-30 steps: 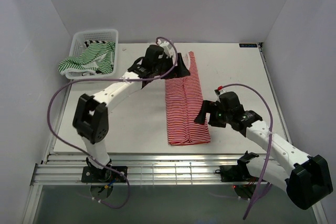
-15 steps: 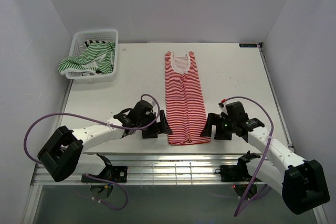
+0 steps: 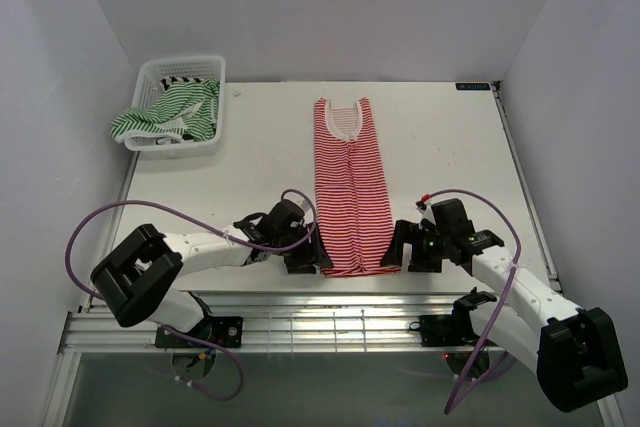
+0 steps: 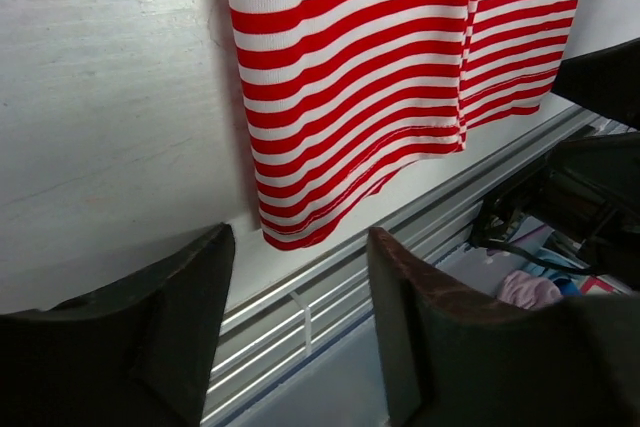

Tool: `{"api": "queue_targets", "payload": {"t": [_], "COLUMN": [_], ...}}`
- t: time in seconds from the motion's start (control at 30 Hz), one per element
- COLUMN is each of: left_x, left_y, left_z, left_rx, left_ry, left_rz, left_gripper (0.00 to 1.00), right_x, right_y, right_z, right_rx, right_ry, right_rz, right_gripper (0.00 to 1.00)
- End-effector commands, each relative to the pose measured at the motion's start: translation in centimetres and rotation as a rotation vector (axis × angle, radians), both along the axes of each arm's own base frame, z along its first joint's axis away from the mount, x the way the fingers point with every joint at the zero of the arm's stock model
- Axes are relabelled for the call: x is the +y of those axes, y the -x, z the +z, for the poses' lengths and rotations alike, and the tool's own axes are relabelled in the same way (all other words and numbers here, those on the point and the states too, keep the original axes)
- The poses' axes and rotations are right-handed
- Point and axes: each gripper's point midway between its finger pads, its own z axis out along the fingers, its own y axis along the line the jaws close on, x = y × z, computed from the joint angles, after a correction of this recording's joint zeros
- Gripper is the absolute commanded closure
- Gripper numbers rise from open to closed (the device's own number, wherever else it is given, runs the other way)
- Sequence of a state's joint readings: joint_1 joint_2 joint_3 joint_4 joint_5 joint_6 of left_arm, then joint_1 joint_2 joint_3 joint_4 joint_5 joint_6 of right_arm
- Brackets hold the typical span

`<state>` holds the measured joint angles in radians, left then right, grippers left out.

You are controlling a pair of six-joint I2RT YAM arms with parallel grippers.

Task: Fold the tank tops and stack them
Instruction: Fold the tank top

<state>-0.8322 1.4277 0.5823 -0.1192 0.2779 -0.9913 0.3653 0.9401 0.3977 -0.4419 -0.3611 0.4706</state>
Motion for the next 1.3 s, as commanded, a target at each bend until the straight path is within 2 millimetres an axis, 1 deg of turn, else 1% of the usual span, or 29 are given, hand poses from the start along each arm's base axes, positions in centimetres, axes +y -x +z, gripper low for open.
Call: {"api": "queue_targets", "payload": {"t": [0.0, 0.07, 0.1, 0.13, 0.2, 0.23, 0.3, 0.33, 0.37, 0.4, 0.43, 0.47, 0.53, 0.6, 0.7, 0.73, 0.77, 0.8, 0.87, 1.07, 1.1, 1.17, 1.23, 1.27], "left_x": [-0.4, -0.5, -0.4, -0.5, -0.5, -0.4, -0.3, -0.4, -0.5, -0.6, -0.7, -0.7, -0.8, -1.0, -1.2, -1.3, -1.5, -1.6, -1.8, -2.3, -2.4, -2.3, -2.3, -2.2], "left_y": [0.6, 0.8, 0.9, 1.1, 1.1, 1.2, 1.1, 1.0, 1.0, 0.9, 0.9, 0.9, 0.9, 0.9, 0.9, 0.9, 0.8, 0.8, 0.6, 0.0, -0.5, -0.8, -1.9, -2.2], "left_z": [-0.7, -1.0, -1.2, -1.3, -1.5, -1.7, -1.8, -1.8, -1.7, -1.6, -1.6, -1.6, -1.5, -1.3, -0.9, -0.8, -0.5, -0.3, 0.3, 2.8, 3.3, 3.8, 4.5, 4.7], "left_rx": [0.022, 0.032, 0.038, 0.041, 0.041, 0.041, 0.041, 0.039, 0.041, 0.041, 0.04, 0.04, 0.038, 0.032, 0.024, 0.026, 0.02, 0.017, 0.005, -0.029, -0.043, -0.055, -0.081, -0.084], "left_ry": [-0.005, -0.011, -0.016, -0.019, -0.026, -0.033, -0.04, -0.039, -0.037, -0.034, -0.032, -0.032, -0.029, -0.021, 0.0, 0.005, 0.015, 0.022, 0.041, 0.09, 0.094, 0.088, 0.083, 0.075], "left_rz": [-0.01, -0.016, -0.019, -0.023, -0.021, -0.021, -0.018, -0.019, -0.023, -0.023, -0.024, -0.025, -0.029, -0.032, -0.034, -0.032, -0.03, -0.029, -0.022, 0.008, 0.02, 0.036, 0.063, 0.073], "left_gripper": [0.37, 0.43, 0.49, 0.51, 0.55, 0.61, 0.66, 0.69, 0.78, 0.78, 0.83, 0.91, 0.99, 1.0, 1.0, 1.0, 1.0, 1.0, 1.0, 1.0, 1.0, 1.0, 1.0, 1.0], "right_x": [-0.8, -0.8, -0.8, -0.8, -0.8, -0.9, -0.9, -0.9, -0.8, -0.8, -0.6, -0.5, -0.2, -0.1, 0.4, 0.6, 0.7, 0.8, 1.0, 1.4, 1.4, 1.4, 1.4, 1.5], "right_y": [0.7, 0.6, 0.6, 0.6, 0.5, 0.5, 0.4, 0.5, 0.6, 0.5, 0.6, 0.7, 0.7, 0.8, 1.0, 1.0, 0.9, 0.7, 0.5, -0.8, -1.1, -2.0, -2.8, -3.5], "right_z": [-1.4, -1.5, -1.5, -1.5, -1.5, -1.6, -1.8, -1.9, -2.0, -2.0, -2.0, -2.1, -2.0, -2.2, -2.2, -2.0, -1.9, -1.6, -1.2, 1.2, 1.6, 2.5, 3.2, 4.1], "right_rx": [0.035, 0.033, 0.032, 0.034, 0.034, 0.034, 0.036, 0.039, 0.045, 0.041, 0.046, 0.05, 0.051, 0.059, 0.068, 0.066, 0.064, 0.053, 0.036, -0.045, -0.057, -0.095, -0.127, -0.15], "right_ry": [0.029, 0.027, 0.026, 0.024, 0.023, 0.026, 0.028, 0.027, 0.022, 0.02, 0.007, 0.0, -0.018, -0.024, -0.054, -0.065, -0.071, -0.078, -0.09, -0.114, -0.117, -0.112, -0.102, -0.105], "right_rz": [-0.02, -0.028, -0.03, -0.033, -0.042, -0.047, -0.053, -0.052, -0.051, -0.051, -0.047, -0.043, -0.039, -0.036, -0.014, -0.007, -0.004, 0.0, 0.009, 0.007, 0.003, -0.011, -0.023, -0.028], "right_gripper": [0.0, 0.05, 0.09, 0.14, 0.18, 0.23, 0.29, 0.33, 0.4, 0.4, 0.47, 0.5, 0.57, 0.6, 0.71, 0.83, 0.89, 0.92, 0.92, 0.92, 0.92, 0.92, 0.92, 0.92]}}
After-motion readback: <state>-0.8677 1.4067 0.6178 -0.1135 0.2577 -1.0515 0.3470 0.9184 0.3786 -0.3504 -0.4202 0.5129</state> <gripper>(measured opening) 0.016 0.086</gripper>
